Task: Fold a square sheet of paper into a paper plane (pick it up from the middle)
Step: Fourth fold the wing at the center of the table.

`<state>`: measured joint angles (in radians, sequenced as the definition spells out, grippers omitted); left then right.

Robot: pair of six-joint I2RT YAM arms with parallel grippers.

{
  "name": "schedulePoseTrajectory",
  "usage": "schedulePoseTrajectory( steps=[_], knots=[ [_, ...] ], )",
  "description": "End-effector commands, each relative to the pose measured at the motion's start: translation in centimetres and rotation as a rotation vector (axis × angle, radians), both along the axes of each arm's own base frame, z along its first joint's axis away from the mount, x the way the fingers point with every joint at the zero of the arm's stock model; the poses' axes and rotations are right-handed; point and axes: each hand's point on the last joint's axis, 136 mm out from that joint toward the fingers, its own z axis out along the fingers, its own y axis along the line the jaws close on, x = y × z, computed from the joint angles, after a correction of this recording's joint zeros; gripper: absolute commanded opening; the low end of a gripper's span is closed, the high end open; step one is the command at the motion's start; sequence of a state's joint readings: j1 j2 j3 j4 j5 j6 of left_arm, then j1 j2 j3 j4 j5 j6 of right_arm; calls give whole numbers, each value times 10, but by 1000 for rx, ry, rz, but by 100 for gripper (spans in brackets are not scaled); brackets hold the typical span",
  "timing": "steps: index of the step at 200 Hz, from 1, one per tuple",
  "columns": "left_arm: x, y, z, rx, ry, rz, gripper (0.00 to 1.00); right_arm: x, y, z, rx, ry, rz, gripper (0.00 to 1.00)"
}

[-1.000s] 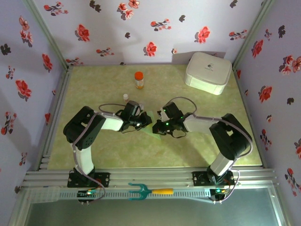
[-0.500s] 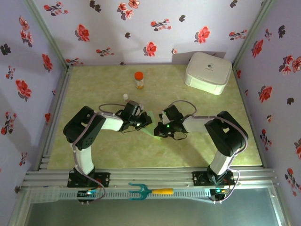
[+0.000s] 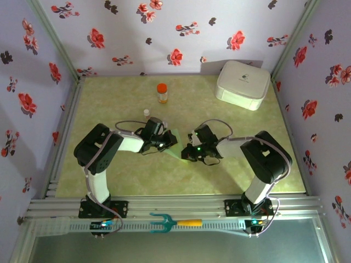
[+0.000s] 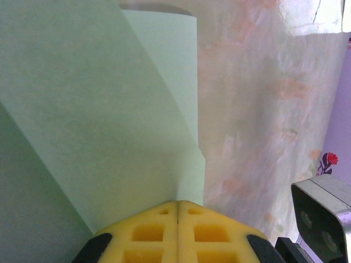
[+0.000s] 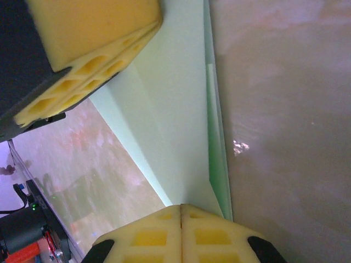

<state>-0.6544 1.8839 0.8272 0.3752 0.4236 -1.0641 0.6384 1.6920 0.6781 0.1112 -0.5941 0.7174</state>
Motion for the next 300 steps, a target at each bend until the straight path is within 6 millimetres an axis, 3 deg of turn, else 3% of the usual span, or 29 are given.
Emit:
schedulePoseTrajectory(
  steps=[1, 65, 118, 185, 223, 254, 275, 300],
  knots=[
    [-8, 17, -29, 82, 53, 18, 6, -2, -11, 0, -54, 22, -22, 8],
    [-8, 18, -30, 81, 53, 21, 6, -23, -29, -28, -94, 105, -61, 6],
    [-7, 20, -32, 84, 57, 27, 6, -29, -40, -22, -75, 94, -100, 5],
    [-7, 21, -32, 84, 59, 30, 6, -44, -72, -25, -229, 101, -131, 3],
    [-9, 19, -31, 82, 58, 21, 6, -25, -60, 18, -181, -1, -119, 3],
    [-9, 16, -31, 80, 58, 15, 5, -5, -15, 55, 22, -44, -84, 2],
    [-10, 15, -32, 80, 58, 12, 5, 0, 5, 50, 24, -25, -36, 2],
    [-10, 15, -32, 81, 59, 11, 5, -1, 8, 28, -20, 14, -26, 1]
  ],
)
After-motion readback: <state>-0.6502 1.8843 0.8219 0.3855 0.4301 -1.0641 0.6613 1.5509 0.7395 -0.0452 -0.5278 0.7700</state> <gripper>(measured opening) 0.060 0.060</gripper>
